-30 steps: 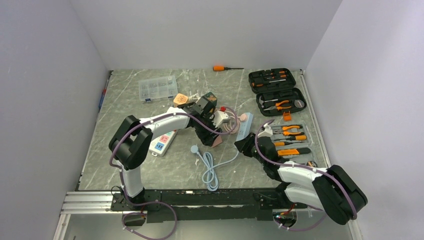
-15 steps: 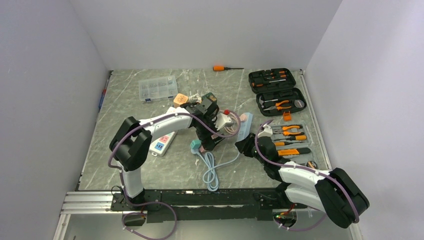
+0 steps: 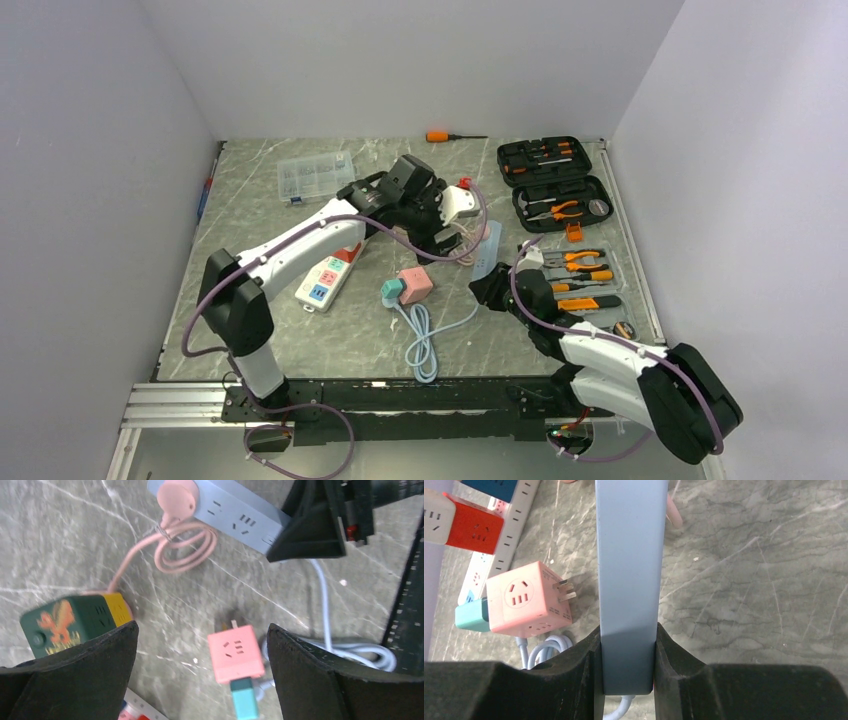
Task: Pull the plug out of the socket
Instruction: Remove the plug from the socket.
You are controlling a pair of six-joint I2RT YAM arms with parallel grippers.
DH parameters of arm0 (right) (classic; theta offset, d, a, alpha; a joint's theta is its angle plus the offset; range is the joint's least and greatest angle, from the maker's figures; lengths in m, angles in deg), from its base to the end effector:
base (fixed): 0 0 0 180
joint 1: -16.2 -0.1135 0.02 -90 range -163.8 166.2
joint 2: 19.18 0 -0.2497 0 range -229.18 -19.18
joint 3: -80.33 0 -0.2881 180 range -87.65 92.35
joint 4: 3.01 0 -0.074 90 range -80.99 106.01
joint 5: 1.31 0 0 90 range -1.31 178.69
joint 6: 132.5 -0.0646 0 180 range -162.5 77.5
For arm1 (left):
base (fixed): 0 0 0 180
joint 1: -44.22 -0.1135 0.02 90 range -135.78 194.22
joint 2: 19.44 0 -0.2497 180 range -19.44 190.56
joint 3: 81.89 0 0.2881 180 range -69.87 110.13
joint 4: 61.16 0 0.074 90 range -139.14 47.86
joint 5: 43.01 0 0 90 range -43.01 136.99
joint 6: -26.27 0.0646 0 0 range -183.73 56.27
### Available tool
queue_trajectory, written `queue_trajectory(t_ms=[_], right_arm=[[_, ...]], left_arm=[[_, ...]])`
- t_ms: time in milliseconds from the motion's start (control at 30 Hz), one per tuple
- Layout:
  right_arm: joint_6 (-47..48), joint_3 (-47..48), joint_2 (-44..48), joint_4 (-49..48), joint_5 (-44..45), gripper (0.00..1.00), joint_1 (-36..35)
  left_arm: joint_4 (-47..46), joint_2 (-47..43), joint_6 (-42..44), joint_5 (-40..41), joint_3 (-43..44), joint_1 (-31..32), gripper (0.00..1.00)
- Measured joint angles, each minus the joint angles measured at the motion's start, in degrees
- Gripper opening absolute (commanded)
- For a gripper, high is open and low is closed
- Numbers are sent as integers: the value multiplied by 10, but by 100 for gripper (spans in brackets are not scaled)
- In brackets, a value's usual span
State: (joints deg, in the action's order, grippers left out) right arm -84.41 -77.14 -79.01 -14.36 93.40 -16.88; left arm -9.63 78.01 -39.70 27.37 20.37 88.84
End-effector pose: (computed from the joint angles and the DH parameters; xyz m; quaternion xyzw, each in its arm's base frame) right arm 0.2108 0.1310 0.0942 0.0869 0.8429 0.2949 0.4416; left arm 0.2922 -0.3188 0.2871 0.5684 0.7210 -0.2208 0.3292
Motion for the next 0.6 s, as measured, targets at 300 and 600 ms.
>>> queue_trajectory(t_ms=[300,600], right_arm=[[19,5,38,30,-21,0,0],[35,15,40,38,-52,0,0]], left_arm=[[-63,120,98,-1,26,0,99],[-110,175,176,-15,60,-9,99]])
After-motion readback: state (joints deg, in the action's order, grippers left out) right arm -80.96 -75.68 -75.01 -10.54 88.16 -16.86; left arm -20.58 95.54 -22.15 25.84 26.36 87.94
